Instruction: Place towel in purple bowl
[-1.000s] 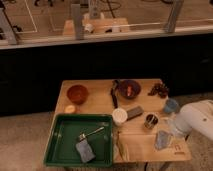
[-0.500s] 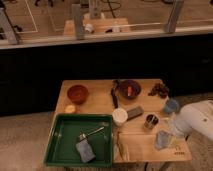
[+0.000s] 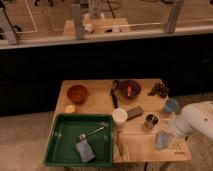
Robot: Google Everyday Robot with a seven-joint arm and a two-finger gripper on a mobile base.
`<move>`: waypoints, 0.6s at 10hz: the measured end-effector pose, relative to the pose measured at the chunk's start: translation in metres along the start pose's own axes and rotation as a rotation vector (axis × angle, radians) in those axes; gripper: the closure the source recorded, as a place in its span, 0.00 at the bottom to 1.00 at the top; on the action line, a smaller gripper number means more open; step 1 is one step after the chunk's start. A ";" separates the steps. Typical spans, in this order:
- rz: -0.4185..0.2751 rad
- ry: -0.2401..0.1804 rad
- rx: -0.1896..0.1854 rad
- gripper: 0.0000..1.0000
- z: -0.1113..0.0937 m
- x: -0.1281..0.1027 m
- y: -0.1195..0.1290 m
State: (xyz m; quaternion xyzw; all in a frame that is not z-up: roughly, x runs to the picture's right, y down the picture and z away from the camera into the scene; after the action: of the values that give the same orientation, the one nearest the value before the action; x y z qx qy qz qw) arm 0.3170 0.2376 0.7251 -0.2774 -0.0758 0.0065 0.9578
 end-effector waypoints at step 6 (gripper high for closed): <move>-0.006 -0.038 -0.016 0.20 0.045 0.024 0.014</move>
State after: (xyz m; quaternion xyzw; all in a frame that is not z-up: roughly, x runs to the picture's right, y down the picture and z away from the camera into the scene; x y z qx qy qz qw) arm 0.3344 0.2747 0.7579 -0.2846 -0.0949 0.0084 0.9539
